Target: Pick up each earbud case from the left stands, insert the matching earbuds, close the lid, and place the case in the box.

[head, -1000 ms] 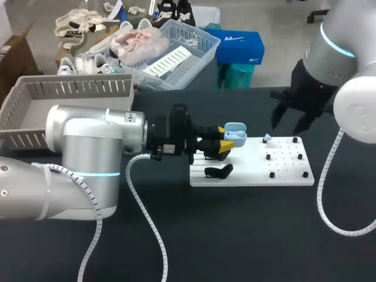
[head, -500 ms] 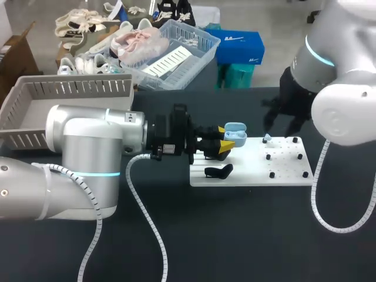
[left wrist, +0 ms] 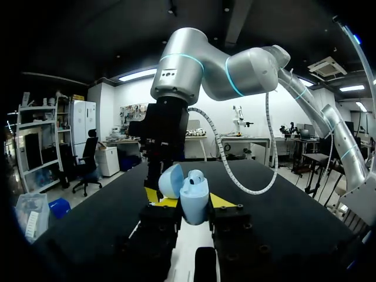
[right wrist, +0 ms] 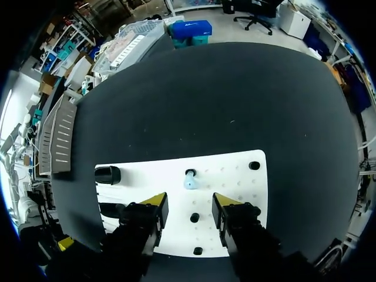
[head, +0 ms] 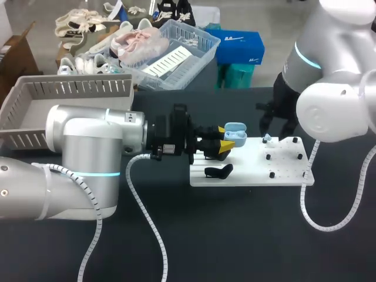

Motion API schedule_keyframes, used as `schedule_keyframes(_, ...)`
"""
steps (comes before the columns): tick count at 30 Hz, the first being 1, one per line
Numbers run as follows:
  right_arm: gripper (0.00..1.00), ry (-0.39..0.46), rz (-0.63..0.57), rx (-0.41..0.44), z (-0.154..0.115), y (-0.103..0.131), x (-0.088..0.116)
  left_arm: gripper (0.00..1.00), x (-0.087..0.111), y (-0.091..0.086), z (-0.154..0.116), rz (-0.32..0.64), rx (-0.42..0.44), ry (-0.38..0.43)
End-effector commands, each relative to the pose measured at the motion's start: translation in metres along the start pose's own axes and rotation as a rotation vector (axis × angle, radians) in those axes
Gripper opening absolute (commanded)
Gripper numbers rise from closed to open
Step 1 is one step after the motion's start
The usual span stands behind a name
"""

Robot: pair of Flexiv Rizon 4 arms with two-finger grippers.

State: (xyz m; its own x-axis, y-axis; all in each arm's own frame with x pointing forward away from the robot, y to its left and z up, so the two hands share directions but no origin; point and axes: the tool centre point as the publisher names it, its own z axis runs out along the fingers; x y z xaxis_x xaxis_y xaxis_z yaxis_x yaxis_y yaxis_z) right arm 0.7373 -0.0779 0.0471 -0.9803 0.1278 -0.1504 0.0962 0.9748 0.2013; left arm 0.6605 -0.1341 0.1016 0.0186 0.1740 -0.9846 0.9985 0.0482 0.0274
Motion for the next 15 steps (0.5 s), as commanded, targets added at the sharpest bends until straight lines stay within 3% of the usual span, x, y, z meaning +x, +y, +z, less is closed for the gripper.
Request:
schedule_keyframes(1, 0.41, 0.005, 0.013, -0.003, 0.008, 0.000, -0.005, 0.00, 0.001, 0.000, 0.000, 0.001, -0.002, -0.002)
schedule_keyframes(15, 0.37, 0.011, 0.039, -0.011, 0.019, -0.001, -0.010, 0.00, 0.001, 0.000, 0.000, 0.001, -0.002, -0.002)
